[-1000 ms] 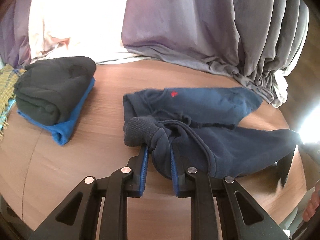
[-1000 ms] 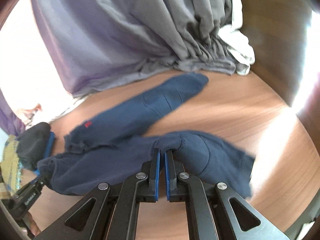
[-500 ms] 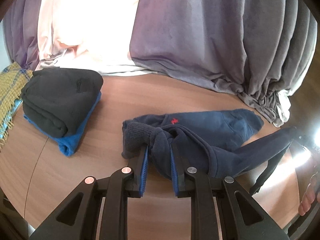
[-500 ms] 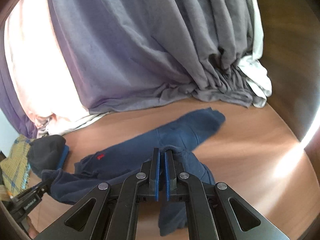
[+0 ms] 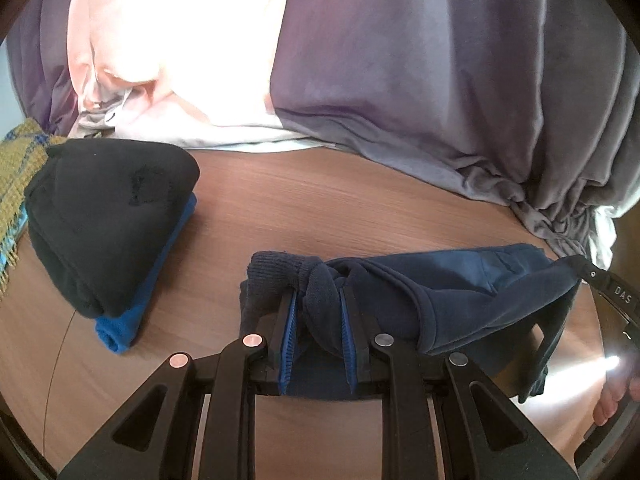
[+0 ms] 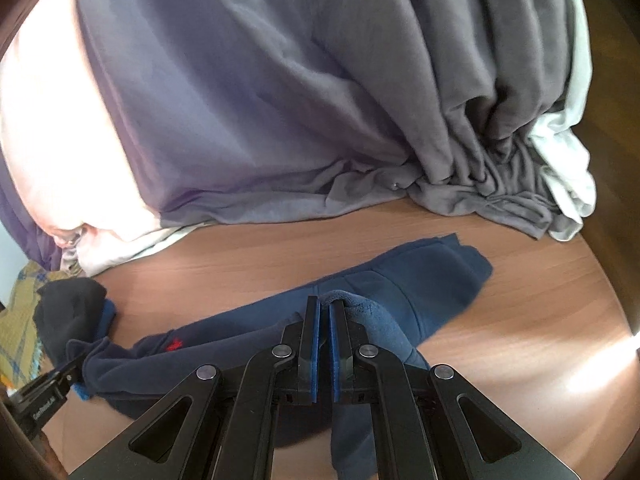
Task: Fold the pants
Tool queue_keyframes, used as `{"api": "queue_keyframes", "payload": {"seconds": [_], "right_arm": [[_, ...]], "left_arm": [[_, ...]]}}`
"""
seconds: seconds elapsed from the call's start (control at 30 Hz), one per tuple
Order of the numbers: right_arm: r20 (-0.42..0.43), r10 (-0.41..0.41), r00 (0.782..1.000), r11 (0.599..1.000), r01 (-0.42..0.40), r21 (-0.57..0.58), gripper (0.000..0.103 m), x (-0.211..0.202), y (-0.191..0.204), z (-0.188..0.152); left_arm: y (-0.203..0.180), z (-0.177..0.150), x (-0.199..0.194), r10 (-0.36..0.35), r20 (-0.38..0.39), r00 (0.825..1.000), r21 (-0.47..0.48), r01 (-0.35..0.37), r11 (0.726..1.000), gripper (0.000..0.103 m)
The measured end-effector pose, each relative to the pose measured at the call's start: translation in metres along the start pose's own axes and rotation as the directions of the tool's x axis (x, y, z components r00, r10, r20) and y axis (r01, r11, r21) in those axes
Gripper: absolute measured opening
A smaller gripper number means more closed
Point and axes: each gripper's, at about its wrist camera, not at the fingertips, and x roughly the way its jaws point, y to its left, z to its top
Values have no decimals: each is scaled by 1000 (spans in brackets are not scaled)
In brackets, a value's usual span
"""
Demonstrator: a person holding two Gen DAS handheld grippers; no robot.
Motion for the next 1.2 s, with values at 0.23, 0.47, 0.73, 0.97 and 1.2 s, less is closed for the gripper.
{"api": "queue_keyframes", "payload": {"seconds": [0.23,0.47,0.73,0.97,1.2], "right_arm": [[-61,7,998,1000,-8,-17,5,56,2,15],[-132,-15,991,999,10,-40,5,104,6,17],[-189,-36,981,999,30,-35,5,136,2,16],[-198,-30,980,999,22,-42,7,141,2,15],[-167,21,986,996,-34,-77,31,111,9,13]], "left_arm": [[3,12,40,37,-64,997,-25,-39,999,22],[5,18,66,61,-101,993,-27,-64,998,24],[6,18,83,92,-115,989,-4,-93,996,34],[-11,17,68,178,4,984,116,-177,977,70],[-19,19,31,126,107,986,164,-142,976,79]]}}
